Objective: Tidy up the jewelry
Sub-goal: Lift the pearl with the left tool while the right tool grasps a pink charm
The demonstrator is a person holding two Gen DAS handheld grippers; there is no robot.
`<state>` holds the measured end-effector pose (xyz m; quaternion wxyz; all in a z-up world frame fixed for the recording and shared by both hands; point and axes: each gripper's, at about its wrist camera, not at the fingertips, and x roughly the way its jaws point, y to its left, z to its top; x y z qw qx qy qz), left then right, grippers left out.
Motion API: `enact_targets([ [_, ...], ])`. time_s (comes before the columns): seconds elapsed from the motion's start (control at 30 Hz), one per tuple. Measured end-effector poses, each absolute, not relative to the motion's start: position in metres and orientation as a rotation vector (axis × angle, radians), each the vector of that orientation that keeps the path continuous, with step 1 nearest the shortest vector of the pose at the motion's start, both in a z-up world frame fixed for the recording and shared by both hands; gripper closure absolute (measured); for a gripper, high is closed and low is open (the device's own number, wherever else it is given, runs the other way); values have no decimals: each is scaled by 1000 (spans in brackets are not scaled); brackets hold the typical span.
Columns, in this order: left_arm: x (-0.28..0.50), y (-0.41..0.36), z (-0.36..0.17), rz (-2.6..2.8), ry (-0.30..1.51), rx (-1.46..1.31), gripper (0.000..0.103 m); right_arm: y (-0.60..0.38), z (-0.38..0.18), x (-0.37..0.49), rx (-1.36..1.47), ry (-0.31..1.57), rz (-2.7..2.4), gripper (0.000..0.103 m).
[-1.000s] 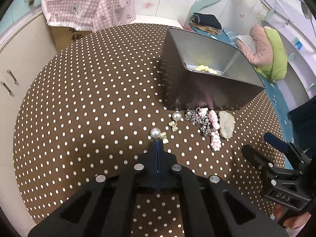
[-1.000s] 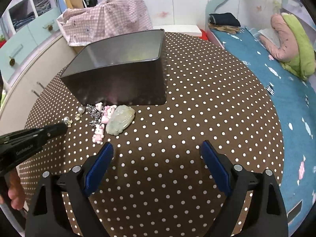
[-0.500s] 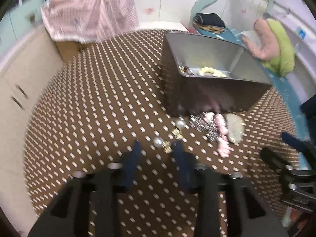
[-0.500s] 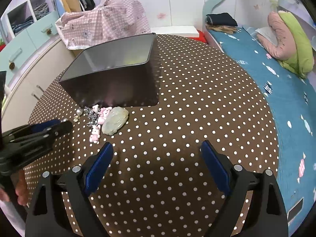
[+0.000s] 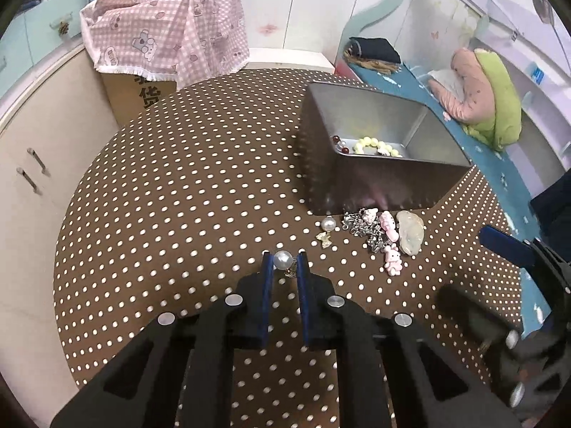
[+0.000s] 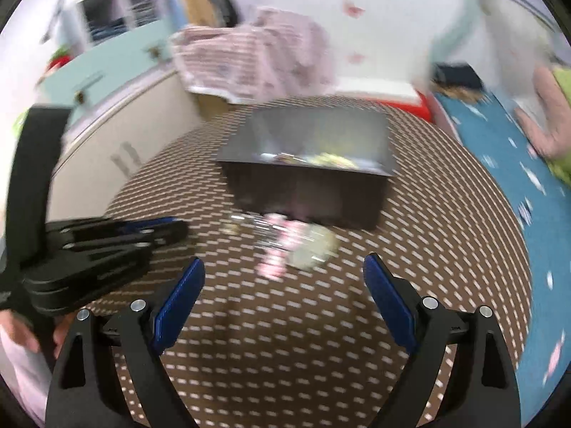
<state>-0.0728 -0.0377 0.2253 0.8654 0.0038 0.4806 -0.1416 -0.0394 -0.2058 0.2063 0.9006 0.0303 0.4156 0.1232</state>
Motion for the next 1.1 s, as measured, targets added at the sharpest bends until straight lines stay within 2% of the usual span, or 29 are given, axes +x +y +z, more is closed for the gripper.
enact_targets([
  [0.1, -76, -31, 232, -276, 995, -5, 91, -184, 208, -33, 36, 869, 308, 17],
  [0.27, -76, -1, 238, -244, 984, -50, 91, -152, 203, -22, -5, 888, 372, 43],
  [0.37, -75, 9, 242, -231, 977, -69, 91, -142, 194, -6, 1, 927, 367, 51],
  [0.47, -75, 14, 242, -213, 974, -68, 91, -138, 185, 6, 4, 955, 351, 58],
  [0.73, -66, 14, 232, -227, 998, -71, 91, -138, 167, 27, 12, 979, 301, 67],
  [0.8, -63, 11, 230, -232, 1004, -69, 91, -135, 165, 28, -8, 968, 292, 75],
  [0.87, -60, 9, 228, -237, 1011, -72, 91, -134, 164, 32, -25, 958, 272, 91],
  [1.1, -62, 5, 229, -244, 1012, -72, 91, -141, 171, 21, -3, 956, 290, 91],
])
